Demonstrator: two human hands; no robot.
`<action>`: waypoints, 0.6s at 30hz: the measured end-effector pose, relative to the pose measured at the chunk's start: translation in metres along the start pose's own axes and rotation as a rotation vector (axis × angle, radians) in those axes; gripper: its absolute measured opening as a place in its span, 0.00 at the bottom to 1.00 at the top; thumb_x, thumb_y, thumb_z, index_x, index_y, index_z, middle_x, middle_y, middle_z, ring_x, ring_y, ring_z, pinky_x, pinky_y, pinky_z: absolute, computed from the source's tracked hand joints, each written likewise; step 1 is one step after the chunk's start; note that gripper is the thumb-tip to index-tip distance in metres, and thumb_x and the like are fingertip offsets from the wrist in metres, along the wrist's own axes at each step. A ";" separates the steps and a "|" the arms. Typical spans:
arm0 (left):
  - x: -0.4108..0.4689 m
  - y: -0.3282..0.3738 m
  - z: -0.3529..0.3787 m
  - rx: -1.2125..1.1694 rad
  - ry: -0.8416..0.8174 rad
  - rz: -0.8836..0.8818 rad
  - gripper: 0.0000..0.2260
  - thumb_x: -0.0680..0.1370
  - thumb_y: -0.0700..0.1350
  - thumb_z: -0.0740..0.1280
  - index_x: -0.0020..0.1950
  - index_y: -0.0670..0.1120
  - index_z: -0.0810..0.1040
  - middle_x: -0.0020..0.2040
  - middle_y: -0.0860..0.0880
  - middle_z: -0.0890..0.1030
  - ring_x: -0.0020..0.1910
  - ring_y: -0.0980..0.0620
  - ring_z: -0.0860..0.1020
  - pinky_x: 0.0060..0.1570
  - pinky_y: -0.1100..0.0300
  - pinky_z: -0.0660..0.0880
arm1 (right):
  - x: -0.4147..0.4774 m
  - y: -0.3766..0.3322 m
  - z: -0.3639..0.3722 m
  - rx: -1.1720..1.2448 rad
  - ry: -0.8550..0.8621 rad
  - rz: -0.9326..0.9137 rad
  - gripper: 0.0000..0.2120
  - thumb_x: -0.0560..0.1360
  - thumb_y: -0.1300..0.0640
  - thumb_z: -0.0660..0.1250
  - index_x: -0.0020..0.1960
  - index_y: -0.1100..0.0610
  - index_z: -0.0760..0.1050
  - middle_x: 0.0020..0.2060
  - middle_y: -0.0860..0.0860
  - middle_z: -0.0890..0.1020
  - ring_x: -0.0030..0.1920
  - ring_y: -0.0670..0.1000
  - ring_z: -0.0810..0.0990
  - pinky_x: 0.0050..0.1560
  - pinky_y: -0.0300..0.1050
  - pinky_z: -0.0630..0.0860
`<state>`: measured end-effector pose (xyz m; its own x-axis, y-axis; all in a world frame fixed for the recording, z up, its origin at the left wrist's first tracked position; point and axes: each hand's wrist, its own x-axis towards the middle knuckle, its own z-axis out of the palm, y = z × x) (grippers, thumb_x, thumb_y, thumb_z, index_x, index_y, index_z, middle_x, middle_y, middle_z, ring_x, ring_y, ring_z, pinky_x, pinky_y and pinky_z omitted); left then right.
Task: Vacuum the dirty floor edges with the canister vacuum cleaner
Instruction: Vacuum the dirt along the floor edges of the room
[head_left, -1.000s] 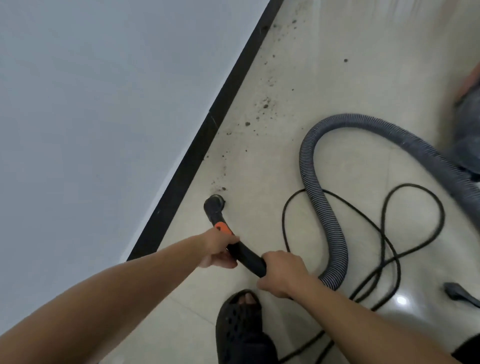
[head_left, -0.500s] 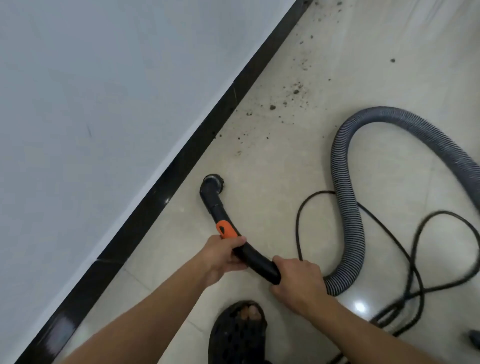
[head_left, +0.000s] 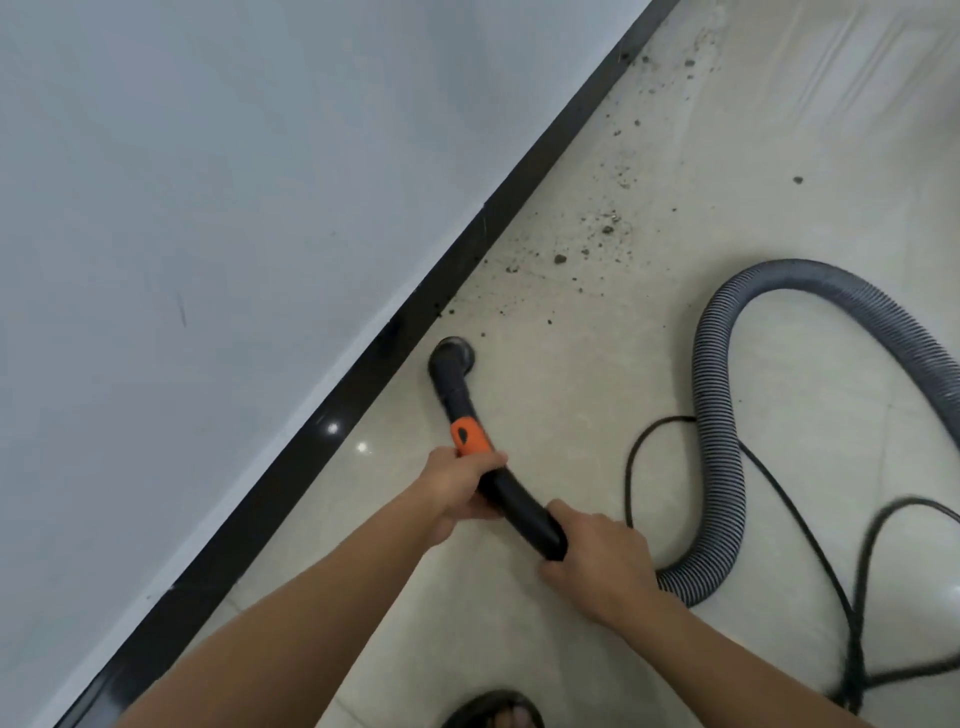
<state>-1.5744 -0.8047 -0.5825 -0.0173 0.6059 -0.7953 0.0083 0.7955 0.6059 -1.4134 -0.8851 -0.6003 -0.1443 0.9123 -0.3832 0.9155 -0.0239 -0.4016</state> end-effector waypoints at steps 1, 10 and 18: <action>0.001 -0.008 -0.011 -0.019 -0.013 -0.031 0.20 0.75 0.42 0.72 0.62 0.35 0.70 0.55 0.36 0.79 0.50 0.39 0.82 0.40 0.48 0.82 | 0.003 -0.001 0.003 -0.047 -0.017 -0.045 0.13 0.71 0.47 0.64 0.55 0.47 0.69 0.46 0.49 0.81 0.47 0.54 0.80 0.39 0.45 0.66; 0.053 0.042 0.014 -0.062 -0.108 0.038 0.17 0.76 0.42 0.70 0.61 0.36 0.72 0.56 0.37 0.80 0.52 0.39 0.81 0.41 0.50 0.82 | 0.075 0.032 -0.036 -0.118 0.033 -0.022 0.13 0.71 0.47 0.65 0.55 0.46 0.70 0.39 0.46 0.77 0.44 0.51 0.80 0.38 0.43 0.66; 0.110 0.125 0.049 -0.003 -0.129 0.123 0.17 0.76 0.44 0.71 0.59 0.37 0.72 0.52 0.41 0.80 0.47 0.46 0.80 0.34 0.55 0.81 | 0.146 0.037 -0.080 -0.058 0.074 0.106 0.12 0.70 0.45 0.68 0.50 0.46 0.68 0.39 0.47 0.77 0.40 0.52 0.74 0.39 0.44 0.67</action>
<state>-1.5263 -0.6381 -0.5953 0.1123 0.6940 -0.7112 -0.0008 0.7158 0.6983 -1.3703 -0.7201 -0.6049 -0.0190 0.9337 -0.3575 0.9448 -0.1003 -0.3120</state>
